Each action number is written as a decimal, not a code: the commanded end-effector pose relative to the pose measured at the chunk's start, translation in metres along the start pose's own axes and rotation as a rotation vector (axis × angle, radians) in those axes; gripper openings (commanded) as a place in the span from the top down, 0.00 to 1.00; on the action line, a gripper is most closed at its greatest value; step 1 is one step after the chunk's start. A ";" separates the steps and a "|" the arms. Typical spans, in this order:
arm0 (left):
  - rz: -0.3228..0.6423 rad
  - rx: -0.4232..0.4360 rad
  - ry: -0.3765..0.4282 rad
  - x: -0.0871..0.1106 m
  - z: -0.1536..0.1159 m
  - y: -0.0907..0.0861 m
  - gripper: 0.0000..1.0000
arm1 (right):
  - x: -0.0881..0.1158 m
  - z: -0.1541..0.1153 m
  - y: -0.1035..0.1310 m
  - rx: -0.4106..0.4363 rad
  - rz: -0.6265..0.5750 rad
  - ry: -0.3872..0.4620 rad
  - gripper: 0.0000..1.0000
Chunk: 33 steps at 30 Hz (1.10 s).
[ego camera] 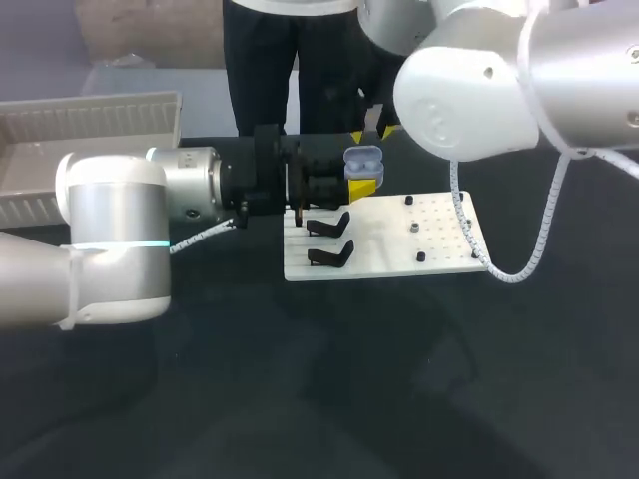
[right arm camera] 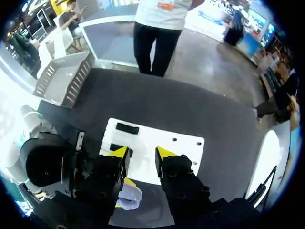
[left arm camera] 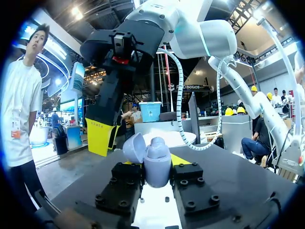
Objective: Pick up each earbud case from the left stands, insert the matching earbuds, close the lid, and place the case in the box.
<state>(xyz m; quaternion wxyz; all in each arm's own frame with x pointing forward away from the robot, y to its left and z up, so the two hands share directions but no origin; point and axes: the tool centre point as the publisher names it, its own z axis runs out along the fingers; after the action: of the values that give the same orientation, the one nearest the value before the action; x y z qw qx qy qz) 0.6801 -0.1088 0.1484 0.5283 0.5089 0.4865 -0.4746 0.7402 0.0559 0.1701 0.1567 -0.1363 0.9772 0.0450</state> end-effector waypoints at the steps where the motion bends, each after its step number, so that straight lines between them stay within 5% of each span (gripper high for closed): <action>1: 0.004 -0.006 -0.004 0.001 0.000 -0.001 1.00 | 0.004 -0.002 0.001 0.003 0.004 0.008 0.66; 19: 0.004 -0.006 -0.004 0.001 0.000 -0.001 1.00 | 0.041 -0.020 0.005 0.009 0.039 -0.001 0.62; 22: 0.004 -0.006 -0.004 0.001 0.000 -0.001 1.00 | 0.037 -0.030 0.000 0.026 0.077 -0.072 0.59; 26: 0.004 -0.006 -0.004 0.001 0.000 -0.001 1.00 | 0.031 -0.058 -0.019 -0.050 0.203 -0.162 0.57; 29: 0.065 -0.072 -0.015 -0.021 -0.029 0.005 1.00 | 0.036 -0.070 -0.031 -0.088 0.270 -0.233 0.53; 31: 0.109 -0.123 -0.003 -0.036 -0.052 0.007 1.00 | 0.041 -0.072 -0.038 -0.128 0.312 -0.252 0.47; 33: 0.151 -0.168 0.020 -0.051 -0.074 0.010 1.00 | 0.046 -0.071 -0.043 -0.138 0.340 -0.267 0.16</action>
<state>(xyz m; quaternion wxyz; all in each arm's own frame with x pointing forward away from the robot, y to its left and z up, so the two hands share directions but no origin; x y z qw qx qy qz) 0.7088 -0.0737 0.1729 0.5791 0.5155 0.4676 -0.4247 0.7073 0.0177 0.2250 0.1922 0.0114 0.9740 0.1196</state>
